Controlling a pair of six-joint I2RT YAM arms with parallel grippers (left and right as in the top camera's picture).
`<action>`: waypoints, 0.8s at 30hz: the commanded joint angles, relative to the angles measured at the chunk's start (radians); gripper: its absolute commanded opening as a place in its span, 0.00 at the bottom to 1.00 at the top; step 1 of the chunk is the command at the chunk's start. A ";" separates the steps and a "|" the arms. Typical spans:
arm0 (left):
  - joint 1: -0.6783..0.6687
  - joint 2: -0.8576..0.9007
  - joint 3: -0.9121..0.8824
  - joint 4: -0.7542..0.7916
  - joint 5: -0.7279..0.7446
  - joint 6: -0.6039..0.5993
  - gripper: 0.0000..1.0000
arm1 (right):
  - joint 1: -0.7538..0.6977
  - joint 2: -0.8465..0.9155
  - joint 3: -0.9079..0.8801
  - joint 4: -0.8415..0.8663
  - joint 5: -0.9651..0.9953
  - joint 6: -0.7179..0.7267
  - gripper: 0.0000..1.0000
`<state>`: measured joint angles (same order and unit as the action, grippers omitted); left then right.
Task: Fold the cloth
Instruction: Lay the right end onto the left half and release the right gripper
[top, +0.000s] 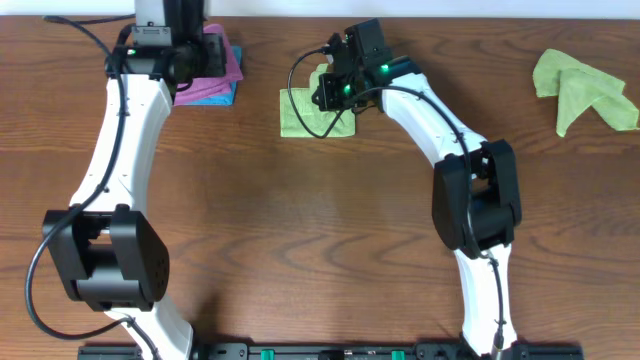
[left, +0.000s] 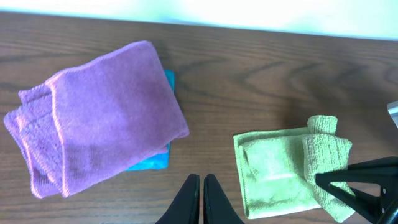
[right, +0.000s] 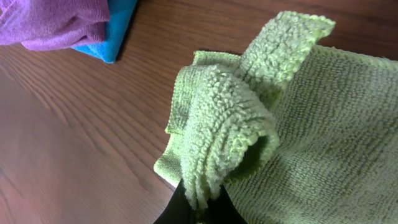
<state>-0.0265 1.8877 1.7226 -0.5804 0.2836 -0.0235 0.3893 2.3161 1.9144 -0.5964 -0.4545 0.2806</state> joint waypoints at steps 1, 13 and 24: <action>0.000 -0.014 -0.003 -0.002 0.032 -0.003 0.06 | 0.026 0.007 0.021 0.002 0.026 0.011 0.02; 0.000 -0.014 -0.003 0.009 0.066 -0.003 0.06 | 0.056 0.041 0.021 0.014 0.040 0.019 0.88; 0.000 -0.012 -0.003 -0.023 0.065 0.003 0.06 | 0.023 0.031 0.038 0.015 0.009 0.082 0.99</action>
<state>-0.0280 1.8877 1.7226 -0.5812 0.3378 -0.0265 0.4324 2.3459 1.9171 -0.5713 -0.4290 0.3374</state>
